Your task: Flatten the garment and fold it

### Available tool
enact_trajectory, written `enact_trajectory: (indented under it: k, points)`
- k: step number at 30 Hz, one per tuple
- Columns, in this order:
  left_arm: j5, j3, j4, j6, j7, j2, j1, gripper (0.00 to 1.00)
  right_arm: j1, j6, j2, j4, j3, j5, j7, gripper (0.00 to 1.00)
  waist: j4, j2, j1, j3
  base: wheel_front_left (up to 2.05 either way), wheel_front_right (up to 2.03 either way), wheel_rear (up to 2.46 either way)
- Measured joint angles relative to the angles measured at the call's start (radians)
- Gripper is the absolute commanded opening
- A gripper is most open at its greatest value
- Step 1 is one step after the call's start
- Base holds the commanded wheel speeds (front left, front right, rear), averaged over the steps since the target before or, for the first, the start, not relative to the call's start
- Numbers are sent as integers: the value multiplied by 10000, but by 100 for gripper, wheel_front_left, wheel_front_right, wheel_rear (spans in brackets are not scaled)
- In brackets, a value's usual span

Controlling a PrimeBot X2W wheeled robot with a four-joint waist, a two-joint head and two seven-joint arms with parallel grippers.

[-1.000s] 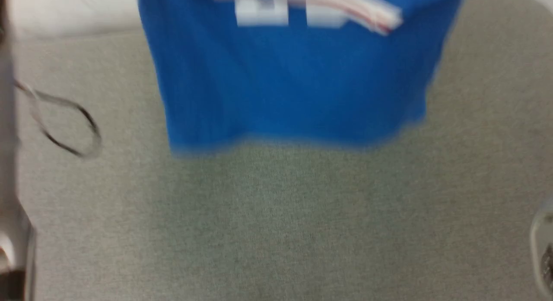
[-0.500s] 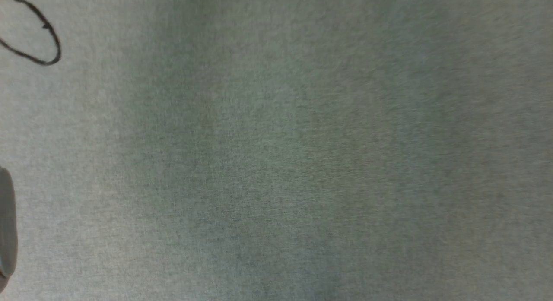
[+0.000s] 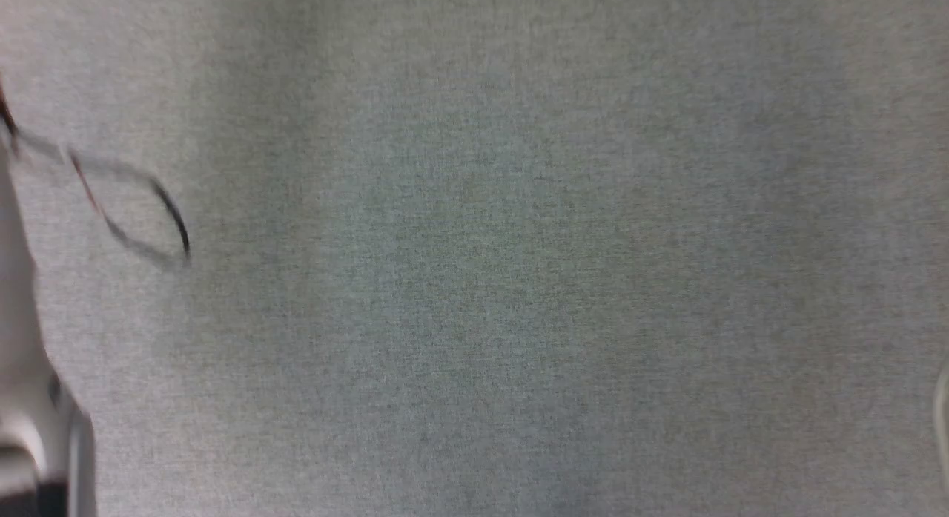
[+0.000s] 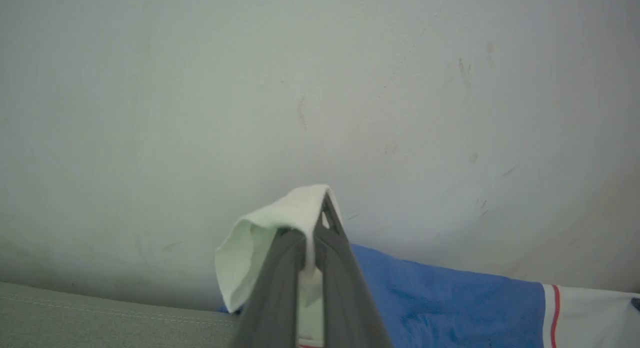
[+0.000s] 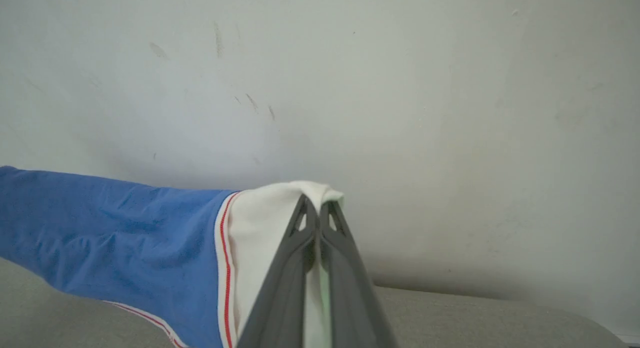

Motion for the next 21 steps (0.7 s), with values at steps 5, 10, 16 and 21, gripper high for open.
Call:
enact_trajectory:
  k: [5,10,16,21]
  points:
    - [-322,343,-2150,249,247,67,2762,0,2336,0,71,-1687,-671,658,596,0,-124,0,-1,-627,0,0,0]
    - [-374,245,-3582,376,474,67,5290,0,4553,0,481,-2943,-1174,1072,1060,0,-186,0,-2,-1212,0,0,0]
    - [-571,211,-4742,426,314,-173,8524,0,7622,0,1028,-4399,-1632,1415,1289,0,-215,0,-4,-2149,0,0,0]
    - [-713,182,-5181,265,314,-69,10893,0,9725,0,1254,-4936,-1889,1749,1292,0,-215,0,-4,-2870,0,0,0]
